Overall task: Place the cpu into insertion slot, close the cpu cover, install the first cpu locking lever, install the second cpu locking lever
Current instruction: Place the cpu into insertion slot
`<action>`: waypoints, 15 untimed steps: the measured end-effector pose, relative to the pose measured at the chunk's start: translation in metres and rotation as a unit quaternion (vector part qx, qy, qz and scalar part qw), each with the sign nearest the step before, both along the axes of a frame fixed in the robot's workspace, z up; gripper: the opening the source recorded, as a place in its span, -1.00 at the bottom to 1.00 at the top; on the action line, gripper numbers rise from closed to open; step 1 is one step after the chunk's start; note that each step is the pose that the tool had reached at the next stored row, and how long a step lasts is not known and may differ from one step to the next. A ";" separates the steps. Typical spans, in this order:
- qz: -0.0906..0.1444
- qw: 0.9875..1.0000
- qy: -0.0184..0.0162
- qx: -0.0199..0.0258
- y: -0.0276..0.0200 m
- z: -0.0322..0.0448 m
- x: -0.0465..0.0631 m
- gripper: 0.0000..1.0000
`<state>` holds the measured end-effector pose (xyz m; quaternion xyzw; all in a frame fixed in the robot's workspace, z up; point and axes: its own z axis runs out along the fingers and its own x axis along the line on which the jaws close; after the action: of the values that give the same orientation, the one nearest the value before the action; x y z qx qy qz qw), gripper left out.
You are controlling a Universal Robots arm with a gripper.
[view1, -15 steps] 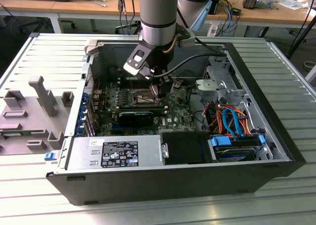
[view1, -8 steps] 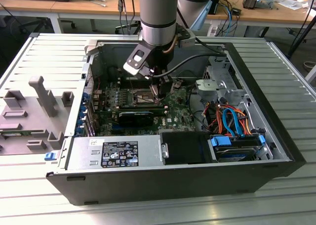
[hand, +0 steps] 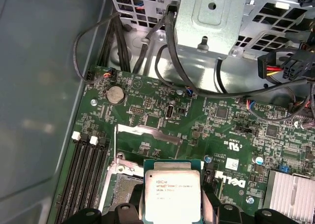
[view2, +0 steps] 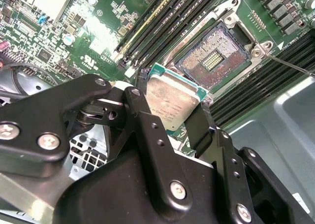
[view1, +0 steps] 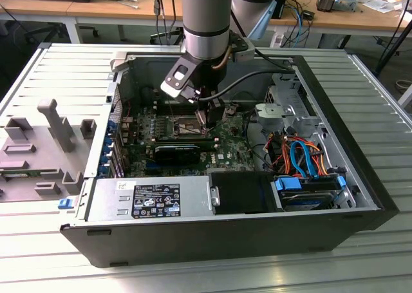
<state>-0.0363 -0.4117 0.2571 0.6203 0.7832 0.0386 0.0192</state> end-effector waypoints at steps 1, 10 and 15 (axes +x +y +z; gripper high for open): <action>-0.001 1.000 0.000 0.000 0.0000 0.0000 0.000 0.09; -0.026 1.000 0.000 -0.001 0.0000 -0.0002 0.000 0.09; -0.035 0.999 0.000 -0.001 0.0000 -0.0003 0.000 0.09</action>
<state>-0.0363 -0.4117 0.2568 0.6473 0.7610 0.0369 0.0213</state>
